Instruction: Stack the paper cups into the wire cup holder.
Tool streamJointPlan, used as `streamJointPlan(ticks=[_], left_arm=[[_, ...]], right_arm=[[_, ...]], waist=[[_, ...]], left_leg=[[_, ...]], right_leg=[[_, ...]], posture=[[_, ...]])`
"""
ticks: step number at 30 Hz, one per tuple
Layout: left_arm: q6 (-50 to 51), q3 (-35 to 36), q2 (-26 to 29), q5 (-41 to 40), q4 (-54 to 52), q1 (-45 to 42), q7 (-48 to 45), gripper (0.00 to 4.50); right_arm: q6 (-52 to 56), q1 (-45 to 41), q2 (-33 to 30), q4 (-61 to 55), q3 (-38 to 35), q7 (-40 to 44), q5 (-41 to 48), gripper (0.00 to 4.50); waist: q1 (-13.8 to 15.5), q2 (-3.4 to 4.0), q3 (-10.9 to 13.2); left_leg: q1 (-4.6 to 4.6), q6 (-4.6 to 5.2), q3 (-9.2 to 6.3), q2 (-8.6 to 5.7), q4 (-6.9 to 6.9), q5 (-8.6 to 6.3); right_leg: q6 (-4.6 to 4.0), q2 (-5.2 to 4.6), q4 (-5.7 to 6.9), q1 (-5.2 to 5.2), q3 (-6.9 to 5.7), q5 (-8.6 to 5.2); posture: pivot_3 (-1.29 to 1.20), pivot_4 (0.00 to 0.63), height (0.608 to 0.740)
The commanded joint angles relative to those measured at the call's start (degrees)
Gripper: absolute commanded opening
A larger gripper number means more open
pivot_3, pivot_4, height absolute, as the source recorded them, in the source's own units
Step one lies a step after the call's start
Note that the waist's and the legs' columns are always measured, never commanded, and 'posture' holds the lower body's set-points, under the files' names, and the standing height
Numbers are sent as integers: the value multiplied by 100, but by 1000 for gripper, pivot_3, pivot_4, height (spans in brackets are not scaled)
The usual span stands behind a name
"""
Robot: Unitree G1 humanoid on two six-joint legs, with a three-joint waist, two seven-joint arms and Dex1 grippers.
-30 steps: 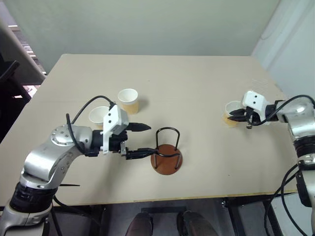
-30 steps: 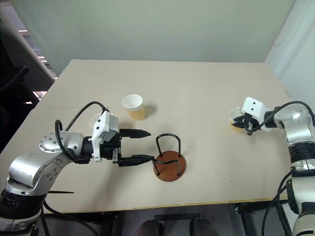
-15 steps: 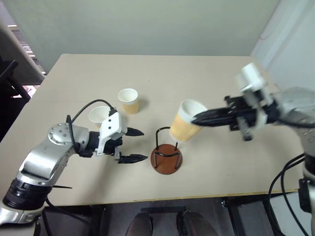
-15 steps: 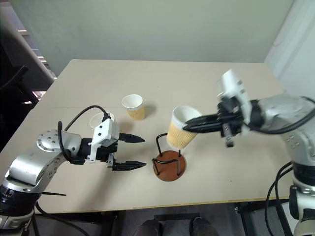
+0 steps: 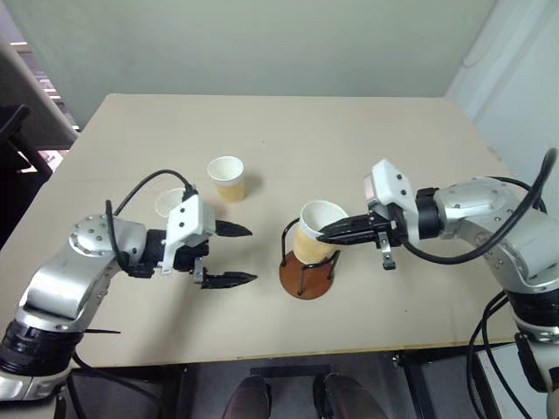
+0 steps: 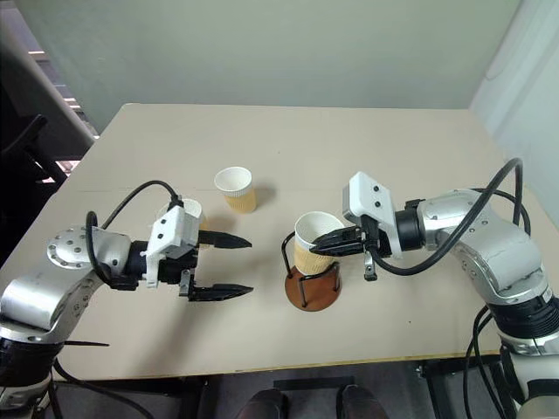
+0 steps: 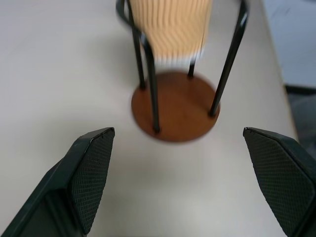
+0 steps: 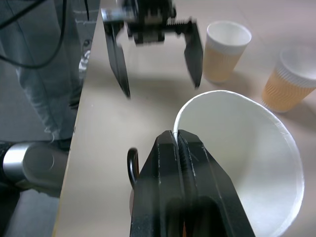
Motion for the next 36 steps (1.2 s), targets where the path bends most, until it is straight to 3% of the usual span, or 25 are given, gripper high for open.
streamJointPlan(ticks=[1,10,14,18,21,26,34,36], left_arm=[[119,379,79,-292,-204,-91,14,4500],[42,577,310,-147,47,-10,-14,4500],[-172,731,534,149,638,-324,71,4500],[-484,761,905,425,1264,-595,-179,4500],[-1063,315,1214,1049,1983,-946,-482,4500],[-1897,-614,1050,2180,2965,-1596,-542,4500],[-2608,-1335,645,3106,3856,-2130,-619,4500],[-2758,-1457,533,3290,4028,-2167,-608,4118]], right_arm=[[-179,-25,-26,-147,26,38,-99,7],[-302,107,-311,-252,-61,317,-93,3032],[-351,289,-877,-252,-1017,969,605,4475],[-329,217,-1407,632,-2098,1240,979,4492],[-233,156,-1680,1087,-2911,1519,1513,4492],[-82,268,-1601,627,-2956,1223,1900,4492],[-115,474,-1725,474,-3089,924,1933,4492],[-118,480,-1740,445,-3093,857,1942,4500]], waist=[[-2,0,0],[2,0,0],[22,0,0],[30,-2,-1],[36,-1,-1],[27,1,-1],[17,0,-1],[17,0,-1]], left_leg=[[0,2,0,0,1,-1],[1,15,-1,0,6,-8],[-1,6,-1,0,3,-3],[-3,-1,2,-1,4,1],[-2,5,2,-1,2,-3],[3,17,-5,1,-10,-9],[-8,34,-4,0,2,-19],[-8,34,-5,0,-1,-19]], right_leg=[[0,0,1,0,0,0],[0,0,5,1,0,1],[0,0,3,0,-1,1],[0,0,-3,1,3,0],[-2,0,-3,0,7,-1],[-13,3,10,-6,1,-7],[-3,0,1,-6,2,-2],[-2,0,0,-7,2,-3]], posture=[[0,150,740],[0,150,740],[0,150,740],[0,150,740],[0,150,740],[0,150,740],[0,150,740],[0,150,740]])
